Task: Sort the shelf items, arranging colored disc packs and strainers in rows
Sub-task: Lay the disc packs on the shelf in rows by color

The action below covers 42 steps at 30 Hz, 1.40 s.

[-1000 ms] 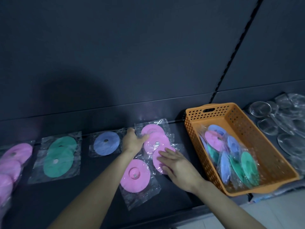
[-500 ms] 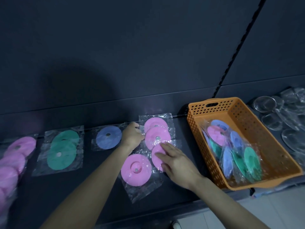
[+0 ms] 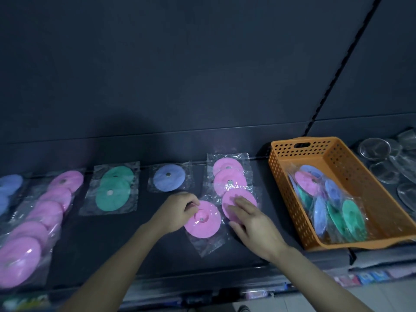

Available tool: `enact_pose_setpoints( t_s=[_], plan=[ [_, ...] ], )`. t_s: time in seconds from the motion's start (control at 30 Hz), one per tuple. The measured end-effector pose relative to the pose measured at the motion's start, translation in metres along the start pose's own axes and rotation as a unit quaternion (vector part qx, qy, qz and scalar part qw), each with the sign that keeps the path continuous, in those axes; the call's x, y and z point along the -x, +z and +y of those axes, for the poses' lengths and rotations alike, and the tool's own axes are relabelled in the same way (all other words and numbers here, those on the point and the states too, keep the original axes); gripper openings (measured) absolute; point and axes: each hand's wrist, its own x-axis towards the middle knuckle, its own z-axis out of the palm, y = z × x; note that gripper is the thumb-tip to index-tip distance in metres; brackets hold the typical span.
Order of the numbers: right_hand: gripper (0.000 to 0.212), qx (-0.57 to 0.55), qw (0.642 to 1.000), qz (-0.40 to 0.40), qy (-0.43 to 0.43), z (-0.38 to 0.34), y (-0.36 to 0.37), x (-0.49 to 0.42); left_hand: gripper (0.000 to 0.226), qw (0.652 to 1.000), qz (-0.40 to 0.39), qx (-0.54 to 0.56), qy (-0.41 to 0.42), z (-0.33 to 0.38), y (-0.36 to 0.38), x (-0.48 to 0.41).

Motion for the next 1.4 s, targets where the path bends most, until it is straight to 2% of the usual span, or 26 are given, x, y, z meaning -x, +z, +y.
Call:
enact_pose_setpoints(
  t_s=[0.17, 0.27, 0.33, 0.43, 0.47, 0.53, 0.6, 0.7, 0.77, 0.9, 1.0, 1.2, 1.3, 1.4],
  plan=[
    [0.064, -0.005, 0.993, -0.097, -0.07, -0.019, 0.006, 0.002, 0.021, 1.0, -0.015, 0.002, -0.024, -0.006, -0.003, 0.014],
    [0.078, -0.012, 0.99, -0.125, -0.065, -0.026, 0.008, 0.001, 0.021, 0.99, -0.026, 0.085, -0.11, -0.002, -0.009, 0.019],
    [0.088, -0.031, 0.987, -0.149, -0.055, -0.028, 0.008, 0.002, 0.028, 0.957, -0.032, 0.222, -0.186, 0.0, -0.016, 0.023],
    [0.089, -0.089, 0.983, -0.154, -0.049, -0.034, 0.003, 0.006, 0.022, 0.859, -0.019, 0.437, -0.268, 0.008, -0.025, 0.025],
    [0.08, -0.115, 0.983, -0.132, -0.052, -0.037, 0.002, 0.007, 0.019, 0.832, -0.009, 0.478, -0.28, 0.011, -0.027, 0.024],
    [0.047, -0.186, 0.98, -0.061, -0.044, -0.043, -0.001, 0.006, 0.014, 0.813, -0.019, 0.507, -0.286, 0.017, -0.031, 0.021],
    [0.027, -0.23, 0.973, -0.003, -0.009, -0.044, -0.007, 0.005, 0.013, 0.824, -0.065, 0.486, -0.282, 0.024, -0.031, 0.019],
    [0.026, -0.225, 0.972, 0.04, 0.051, -0.028, -0.019, 0.003, 0.011, 0.862, -0.117, 0.405, -0.282, 0.03, -0.024, 0.014],
    [0.03, -0.231, 0.969, 0.016, 0.086, -0.012, -0.03, 0.001, 0.017, 0.886, -0.088, 0.357, -0.282, 0.032, -0.016, 0.008],
    [0.036, -0.228, 0.966, -0.009, 0.123, 0.013, -0.039, -0.005, 0.007, 0.932, -0.006, 0.287, -0.22, 0.039, 0.0, -0.006],
    [0.036, -0.206, 0.969, -0.014, 0.138, 0.021, -0.036, -0.013, 0.02, 0.962, 0.04, 0.198, -0.182, 0.044, 0.011, -0.023],
    [0.034, -0.157, 0.976, -0.017, 0.15, 0.028, -0.029, -0.027, 0.032, 0.973, 0.099, 0.115, -0.175, 0.044, 0.028, -0.053],
    [0.019, -0.087, 0.988, 0.0, 0.131, 0.03, -0.031, -0.03, 0.043, 0.969, 0.1, 0.112, -0.197, 0.04, 0.033, -0.06],
    [0.023, -0.045, 0.993, 0.03, 0.103, 0.031, -0.034, -0.025, 0.039, 0.961, 0.1, 0.145, -0.211, 0.034, 0.038, -0.061]
  ],
)
